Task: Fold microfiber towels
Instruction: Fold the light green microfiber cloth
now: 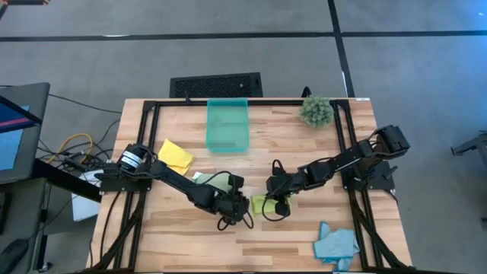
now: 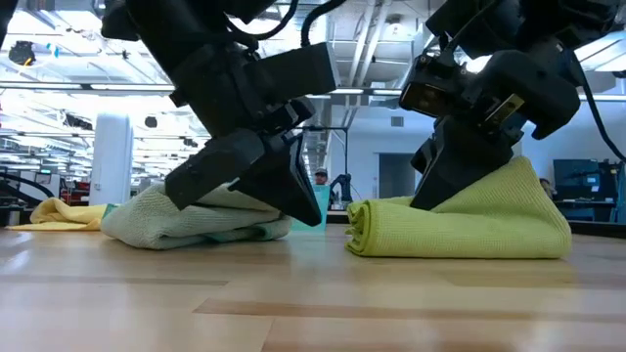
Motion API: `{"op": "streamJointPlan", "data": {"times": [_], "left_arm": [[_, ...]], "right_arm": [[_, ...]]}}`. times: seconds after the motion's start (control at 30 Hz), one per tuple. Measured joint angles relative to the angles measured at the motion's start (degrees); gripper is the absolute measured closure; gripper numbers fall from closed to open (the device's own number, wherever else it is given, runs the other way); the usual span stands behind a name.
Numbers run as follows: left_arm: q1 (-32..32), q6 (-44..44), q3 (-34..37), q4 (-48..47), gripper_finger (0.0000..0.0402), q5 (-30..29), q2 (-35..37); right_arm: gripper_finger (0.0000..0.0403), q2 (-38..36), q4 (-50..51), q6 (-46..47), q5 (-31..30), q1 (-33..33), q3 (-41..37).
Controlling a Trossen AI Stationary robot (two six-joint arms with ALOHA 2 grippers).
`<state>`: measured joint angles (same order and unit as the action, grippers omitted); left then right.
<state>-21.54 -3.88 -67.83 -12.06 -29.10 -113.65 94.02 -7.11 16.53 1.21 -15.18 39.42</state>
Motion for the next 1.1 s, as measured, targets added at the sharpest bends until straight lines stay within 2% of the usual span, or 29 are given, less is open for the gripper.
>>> {"op": "streamJointPlan", "data": {"times": [0.13, 0.3, 0.43, 0.63, 0.8, 1.1], "left_arm": [[-0.02, -1.36, -0.04, 2.31, 0.0401, -0.2, 0.03], [-0.75, -3.46, -0.09, 6.53, 0.0401, -0.21, 0.07], [-0.96, -4.81, -0.13, 10.64, 0.0401, 0.64, 0.13], [-0.3, -5.05, -0.24, 16.0, 0.0401, 3.55, -0.69], [1.54, -4.06, -0.06, 16.97, 0.0401, 4.12, -2.8], [3.25, -1.28, -0.17, 16.38, 0.0401, 4.06, -4.64]], "right_arm": [[0.0379, 0.0, 0.05, -0.01, -0.59, 0.0, 0.0], [0.0365, 0.0, 0.88, -0.33, -4.12, -0.16, 0.0], [0.034, 0.02, 1.2, -0.42, -7.28, -0.19, 0.0], [0.0293, -0.01, 2.14, -0.52, -7.32, -0.17, 0.0], [0.0266, -3.7, 6.01, -0.44, -7.35, -0.17, -0.05], [0.0275, -10.24, 12.68, 1.65, -13.54, -1.12, -0.05]]}}
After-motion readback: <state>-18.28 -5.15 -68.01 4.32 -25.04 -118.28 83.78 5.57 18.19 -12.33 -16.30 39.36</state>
